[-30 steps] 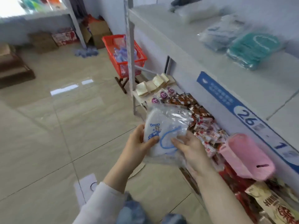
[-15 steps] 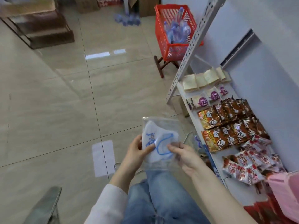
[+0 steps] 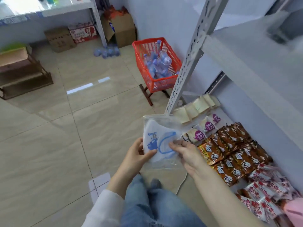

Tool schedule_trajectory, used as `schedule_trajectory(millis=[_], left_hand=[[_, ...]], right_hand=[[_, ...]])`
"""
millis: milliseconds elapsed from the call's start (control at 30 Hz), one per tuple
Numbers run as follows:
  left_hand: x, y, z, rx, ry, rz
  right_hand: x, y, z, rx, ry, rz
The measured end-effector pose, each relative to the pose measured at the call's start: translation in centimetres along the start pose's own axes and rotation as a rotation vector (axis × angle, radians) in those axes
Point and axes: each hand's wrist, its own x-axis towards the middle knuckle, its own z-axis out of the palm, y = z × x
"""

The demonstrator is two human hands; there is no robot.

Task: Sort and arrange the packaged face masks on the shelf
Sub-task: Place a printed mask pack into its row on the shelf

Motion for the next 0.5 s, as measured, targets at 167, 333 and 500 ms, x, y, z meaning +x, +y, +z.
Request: schedule_trajectory(millis=[167, 333, 500], left_hand=[[5.2, 7.5, 1.3, 0.185, -0.21, 0.123], [8.9, 15.0, 6.0, 0.324, -0.549, 0.229], [9.7, 17.6, 12.8, 0.51, -0.8, 0.351]], right_hand=[[-0.6, -6.1, 0.3, 0.104, 0.129, -0.179], [-3.2, -11.1, -1.2, 0.224, 0.34, -0.331], [-7.5, -12.9, -5.0, 0.352, 0.474, -0.414]])
